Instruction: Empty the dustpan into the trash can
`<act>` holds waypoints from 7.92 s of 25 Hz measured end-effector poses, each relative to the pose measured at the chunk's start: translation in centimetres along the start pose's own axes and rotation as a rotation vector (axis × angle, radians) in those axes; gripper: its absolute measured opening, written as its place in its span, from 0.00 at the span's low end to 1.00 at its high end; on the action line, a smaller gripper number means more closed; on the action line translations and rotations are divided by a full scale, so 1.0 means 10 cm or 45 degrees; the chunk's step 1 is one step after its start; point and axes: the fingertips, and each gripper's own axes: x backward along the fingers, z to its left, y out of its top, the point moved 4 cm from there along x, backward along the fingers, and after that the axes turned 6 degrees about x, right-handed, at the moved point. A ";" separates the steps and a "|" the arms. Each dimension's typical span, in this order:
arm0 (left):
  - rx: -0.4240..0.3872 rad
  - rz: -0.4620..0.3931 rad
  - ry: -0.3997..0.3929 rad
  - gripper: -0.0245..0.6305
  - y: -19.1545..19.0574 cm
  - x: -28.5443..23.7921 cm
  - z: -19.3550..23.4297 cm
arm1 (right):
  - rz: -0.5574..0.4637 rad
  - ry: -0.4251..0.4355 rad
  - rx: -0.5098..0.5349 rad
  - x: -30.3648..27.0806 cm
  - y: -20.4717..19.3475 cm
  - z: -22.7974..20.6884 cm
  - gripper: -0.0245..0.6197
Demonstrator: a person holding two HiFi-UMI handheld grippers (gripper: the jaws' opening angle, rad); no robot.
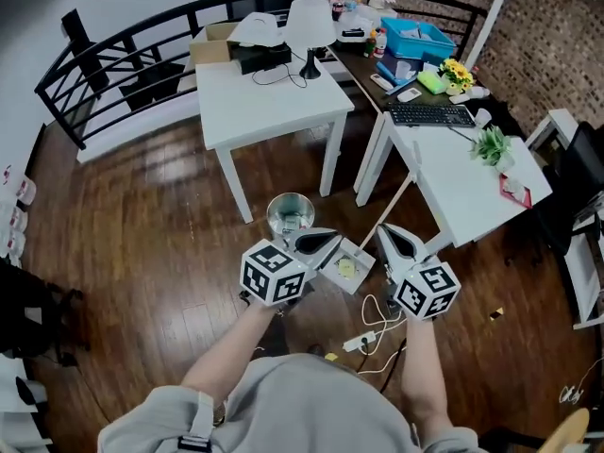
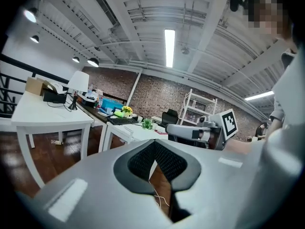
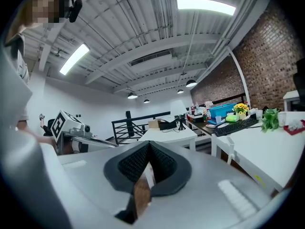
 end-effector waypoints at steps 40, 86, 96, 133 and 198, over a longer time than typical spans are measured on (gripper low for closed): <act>0.214 0.341 -0.075 0.04 -0.21 -2.15 1.80 | 0.528 -0.498 -0.206 -1.61 -1.43 -3.86 0.32; 0.097 0.022 0.088 0.04 0.91 -0.26 2.63 | 0.154 -0.572 0.188 -2.86 2.33 -2.47 0.20; 0.106 0.024 0.089 0.04 0.87 -0.01 2.73 | 0.086 -0.568 0.192 -3.31 2.61 -2.11 0.20; 0.070 -0.003 0.118 0.04 1.08 1.87 4.15 | 0.120 -0.636 0.438 -5.31 1.98 -0.06 0.20; -0.070 0.159 -0.318 0.04 1.53 3.78 4.86 | 0.122 -0.548 0.349 -5.17 0.38 3.98 0.26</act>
